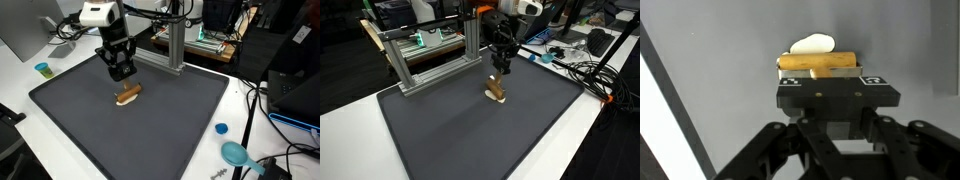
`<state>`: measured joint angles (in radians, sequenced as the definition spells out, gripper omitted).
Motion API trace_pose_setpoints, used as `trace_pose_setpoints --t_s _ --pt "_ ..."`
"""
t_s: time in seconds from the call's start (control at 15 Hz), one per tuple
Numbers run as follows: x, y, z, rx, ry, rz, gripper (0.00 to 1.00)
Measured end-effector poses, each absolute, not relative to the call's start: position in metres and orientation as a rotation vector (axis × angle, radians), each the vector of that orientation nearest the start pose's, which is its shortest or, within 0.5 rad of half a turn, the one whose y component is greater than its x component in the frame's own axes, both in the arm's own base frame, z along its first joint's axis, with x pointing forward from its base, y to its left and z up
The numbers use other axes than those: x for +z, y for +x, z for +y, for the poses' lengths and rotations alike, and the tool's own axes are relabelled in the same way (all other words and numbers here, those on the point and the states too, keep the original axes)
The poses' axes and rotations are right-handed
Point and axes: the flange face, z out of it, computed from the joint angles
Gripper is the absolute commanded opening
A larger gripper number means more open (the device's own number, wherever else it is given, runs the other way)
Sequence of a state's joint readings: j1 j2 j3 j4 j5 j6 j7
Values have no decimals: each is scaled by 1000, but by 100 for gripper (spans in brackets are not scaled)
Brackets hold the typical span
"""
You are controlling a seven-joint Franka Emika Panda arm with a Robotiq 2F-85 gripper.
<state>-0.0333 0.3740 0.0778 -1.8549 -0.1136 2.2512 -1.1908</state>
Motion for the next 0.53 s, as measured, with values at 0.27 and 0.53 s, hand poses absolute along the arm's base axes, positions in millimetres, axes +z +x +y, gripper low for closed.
trace_pose_setpoints --t_s 0.27,0.53 --pt "323 636 27 14 -2546 -1951 21" --pt "323 636 32 5 -2537 -1961 21"
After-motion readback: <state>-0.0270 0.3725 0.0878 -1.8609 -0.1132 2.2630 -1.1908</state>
